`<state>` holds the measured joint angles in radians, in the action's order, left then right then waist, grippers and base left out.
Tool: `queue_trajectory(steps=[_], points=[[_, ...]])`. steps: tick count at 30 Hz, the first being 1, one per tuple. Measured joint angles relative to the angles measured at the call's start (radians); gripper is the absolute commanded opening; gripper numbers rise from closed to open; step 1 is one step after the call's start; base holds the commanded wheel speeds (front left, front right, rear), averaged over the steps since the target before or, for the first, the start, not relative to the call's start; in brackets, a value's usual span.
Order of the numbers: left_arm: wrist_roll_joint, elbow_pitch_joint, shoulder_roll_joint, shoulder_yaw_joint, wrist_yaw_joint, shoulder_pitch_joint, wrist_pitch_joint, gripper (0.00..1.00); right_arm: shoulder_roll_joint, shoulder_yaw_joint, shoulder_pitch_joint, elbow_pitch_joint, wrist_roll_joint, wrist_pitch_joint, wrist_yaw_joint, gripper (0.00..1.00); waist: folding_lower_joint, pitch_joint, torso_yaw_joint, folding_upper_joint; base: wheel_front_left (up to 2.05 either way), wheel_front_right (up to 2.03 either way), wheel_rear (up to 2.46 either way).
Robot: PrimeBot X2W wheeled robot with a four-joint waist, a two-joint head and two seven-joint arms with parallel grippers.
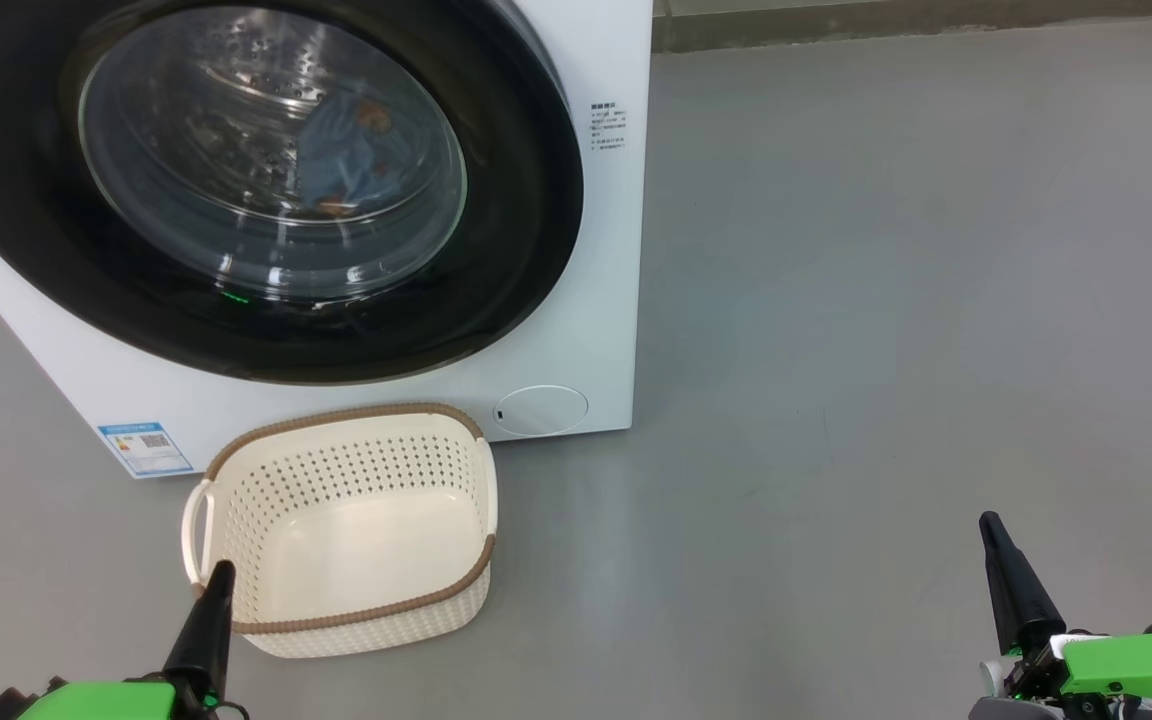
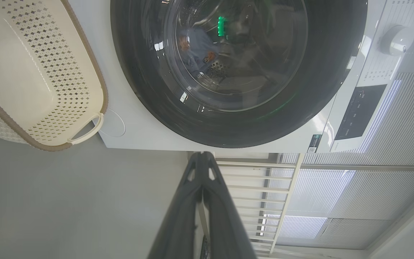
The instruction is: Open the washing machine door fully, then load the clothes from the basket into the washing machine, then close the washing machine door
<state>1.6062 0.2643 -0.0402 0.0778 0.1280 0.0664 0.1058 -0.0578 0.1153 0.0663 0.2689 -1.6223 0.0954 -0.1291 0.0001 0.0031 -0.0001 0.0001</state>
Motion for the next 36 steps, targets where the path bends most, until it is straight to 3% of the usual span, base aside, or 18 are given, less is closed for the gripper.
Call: queue_trajectory(steps=[36], points=[[0.0, 0.0, 0.002, 0.001, 0.0, 0.0, 0.001, 0.0, 0.004, 0.008, 0.0, 0.0, 0.001, 0.002, 0.0, 0.0, 0.0, 0.0, 0.0, 0.0, 0.0, 0.0, 0.0]])
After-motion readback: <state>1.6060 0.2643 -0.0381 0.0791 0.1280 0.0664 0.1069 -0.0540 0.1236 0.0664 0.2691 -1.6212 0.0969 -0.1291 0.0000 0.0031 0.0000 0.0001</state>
